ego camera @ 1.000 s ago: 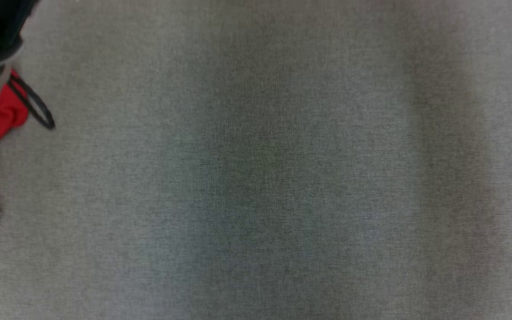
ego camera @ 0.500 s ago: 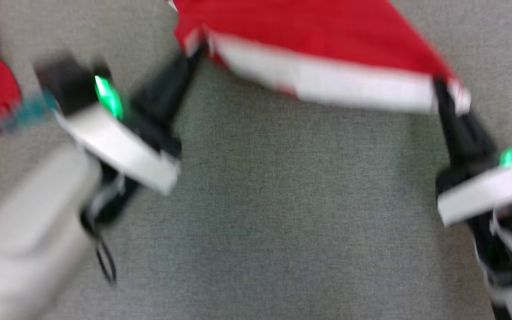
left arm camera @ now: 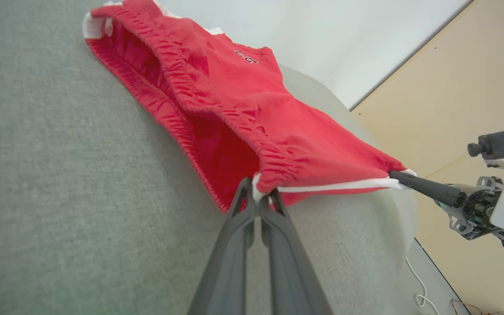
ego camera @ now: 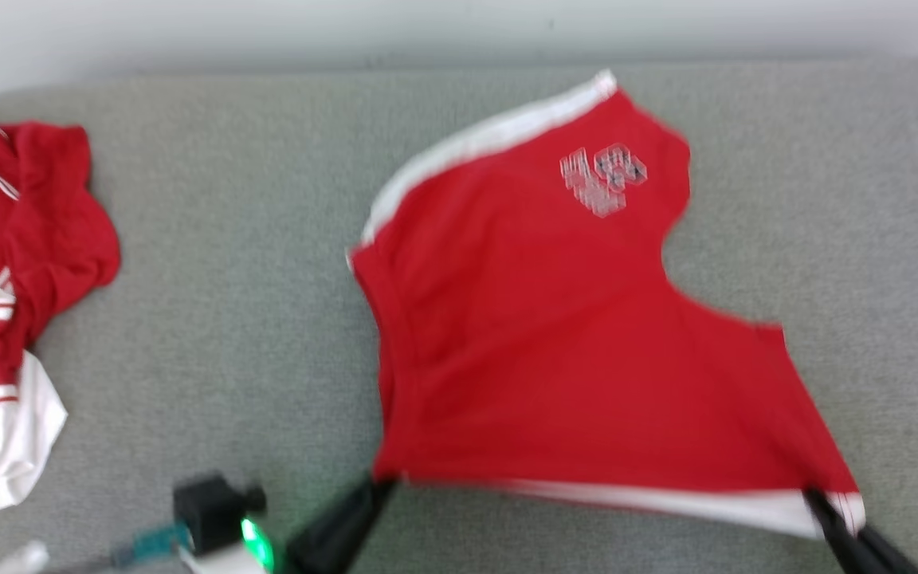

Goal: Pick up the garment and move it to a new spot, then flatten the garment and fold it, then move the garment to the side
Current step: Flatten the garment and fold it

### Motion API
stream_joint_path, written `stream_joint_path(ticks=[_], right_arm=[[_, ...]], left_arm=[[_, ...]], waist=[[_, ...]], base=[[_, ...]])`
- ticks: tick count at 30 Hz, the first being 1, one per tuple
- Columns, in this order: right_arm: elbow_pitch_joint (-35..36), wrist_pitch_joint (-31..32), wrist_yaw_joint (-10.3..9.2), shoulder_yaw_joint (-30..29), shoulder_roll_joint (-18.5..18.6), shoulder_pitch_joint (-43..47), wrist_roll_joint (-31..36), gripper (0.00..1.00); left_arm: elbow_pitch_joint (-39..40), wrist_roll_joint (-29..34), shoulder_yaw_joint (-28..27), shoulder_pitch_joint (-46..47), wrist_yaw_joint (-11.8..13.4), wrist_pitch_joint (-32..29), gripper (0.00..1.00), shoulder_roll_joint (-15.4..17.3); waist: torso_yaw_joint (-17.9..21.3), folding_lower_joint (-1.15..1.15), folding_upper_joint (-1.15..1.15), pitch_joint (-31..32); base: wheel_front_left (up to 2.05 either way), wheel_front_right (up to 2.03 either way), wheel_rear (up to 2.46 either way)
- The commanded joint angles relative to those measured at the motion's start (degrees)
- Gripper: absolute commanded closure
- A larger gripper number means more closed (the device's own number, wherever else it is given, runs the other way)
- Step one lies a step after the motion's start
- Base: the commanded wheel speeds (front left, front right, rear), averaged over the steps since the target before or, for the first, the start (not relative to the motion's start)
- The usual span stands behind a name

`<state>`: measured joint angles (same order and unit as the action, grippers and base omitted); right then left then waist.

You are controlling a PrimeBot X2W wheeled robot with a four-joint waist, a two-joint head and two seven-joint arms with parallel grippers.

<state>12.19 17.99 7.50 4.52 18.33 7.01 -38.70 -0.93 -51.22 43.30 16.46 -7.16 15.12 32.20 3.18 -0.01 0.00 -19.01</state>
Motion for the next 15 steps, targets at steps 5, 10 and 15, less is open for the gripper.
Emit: stream_joint_path(ticks=[5,10,15], right_arm=[[4.79,4.41,-0.07,-3.83,2.39,13.24,-3.76,1.0],[11.26,8.22,-0.07,-8.12,3.19,19.48,-7.47,1.0],[14.45,13.56,-0.07,-8.84,5.13,13.58,-7.97,1.0]], left_arm=[[3.95,-1.3,2.03,-10.29,2.0,-0.06,1.0,0.67],[8.94,-3.61,2.5,-14.02,3.54,-1.36,1.0,1.35],[12.06,-7.34,0.53,-11.98,3.68,-3.21,1.0,1.5]], waist=[[-0.62,0.01,0.0,6.08],[-1.35,0.01,0.0,6.54],[-2.29,0.01,0.0,5.14]], base=[[0.0,0.0,0.0],[0.0,0.0,0.0],[0.0,0.0,0.0]])
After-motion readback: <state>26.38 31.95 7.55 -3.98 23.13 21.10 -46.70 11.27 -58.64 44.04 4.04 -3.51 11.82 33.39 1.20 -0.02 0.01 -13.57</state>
